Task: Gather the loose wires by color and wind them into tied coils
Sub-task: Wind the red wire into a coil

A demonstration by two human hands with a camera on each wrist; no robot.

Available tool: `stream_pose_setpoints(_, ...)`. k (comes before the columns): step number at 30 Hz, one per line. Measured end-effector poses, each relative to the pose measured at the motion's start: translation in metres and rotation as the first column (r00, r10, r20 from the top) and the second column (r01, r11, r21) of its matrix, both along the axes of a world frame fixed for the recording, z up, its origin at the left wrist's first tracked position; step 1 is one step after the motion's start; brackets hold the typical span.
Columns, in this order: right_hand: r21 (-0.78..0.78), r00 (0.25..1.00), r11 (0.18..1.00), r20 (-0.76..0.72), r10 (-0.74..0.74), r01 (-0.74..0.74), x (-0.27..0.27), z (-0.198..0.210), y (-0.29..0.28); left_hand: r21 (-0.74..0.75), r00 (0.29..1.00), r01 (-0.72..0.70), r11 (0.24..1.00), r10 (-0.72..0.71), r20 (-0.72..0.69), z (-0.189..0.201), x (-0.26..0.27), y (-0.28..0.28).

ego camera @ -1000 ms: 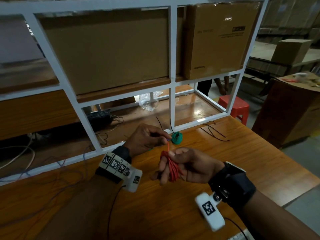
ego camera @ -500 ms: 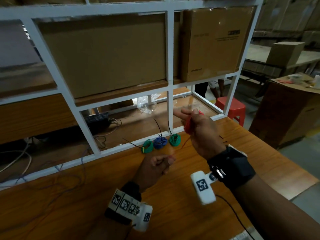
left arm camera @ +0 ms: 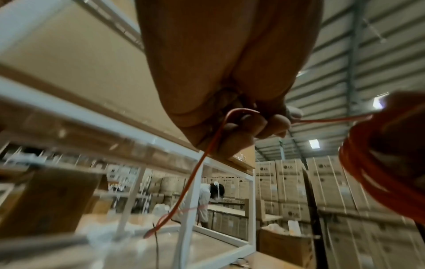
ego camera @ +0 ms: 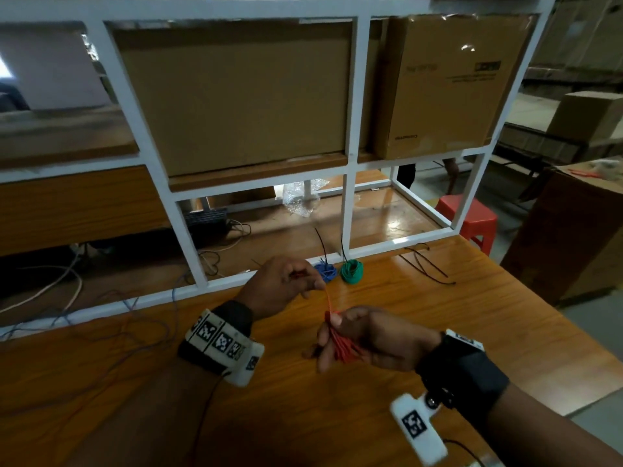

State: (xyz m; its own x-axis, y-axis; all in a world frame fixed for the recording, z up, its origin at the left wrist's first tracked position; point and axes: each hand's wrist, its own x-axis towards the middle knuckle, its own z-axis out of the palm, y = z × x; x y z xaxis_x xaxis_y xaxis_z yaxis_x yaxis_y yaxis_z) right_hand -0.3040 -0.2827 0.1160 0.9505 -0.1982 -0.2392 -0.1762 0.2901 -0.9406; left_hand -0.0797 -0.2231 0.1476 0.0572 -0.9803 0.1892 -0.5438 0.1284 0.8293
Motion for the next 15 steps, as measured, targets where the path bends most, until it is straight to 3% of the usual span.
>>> stream_pose_setpoints(3,0.428,0.960,0.903,0.267,-0.078,-0.045,0.009,0.011,0.001,-0.018,0.961,-0.053,0.998,0.046,-0.273,-0.012,-0.007,-0.006)
stream_pose_setpoints(8,0.523,0.829,0.852,0.480,-0.288,-0.006,0.021,0.034,-0.005,0.081,0.856,0.014,0.997,0.030,-0.517,-0.042,-0.040,-0.001)
stream_pose_setpoints(10,0.552,0.788,0.815,0.418,-0.452,0.175,0.023,0.043,-0.012,0.144,0.906,-0.021,0.989,0.080,-0.417,-0.051,-0.056,0.007)
stream_pose_setpoints(12,0.385,0.718,0.780,0.325,-0.615,0.494,0.023,0.046,-0.020,0.126,0.986,-0.058,0.990,0.077,-0.146,-0.059,-0.063,0.017)
stream_pose_setpoints(14,-0.035,0.677,0.701,0.300,-0.672,0.712,0.021,0.039,-0.028,0.077,0.996,-0.077,0.994,0.072,0.058,-0.063,-0.060,0.023)
stream_pose_setpoints(15,-0.240,0.672,0.628,0.294,-0.679,0.740,0.019,0.032,-0.031,0.058,0.989,-0.094,0.994,0.086,0.124,-0.062,-0.058,0.026)
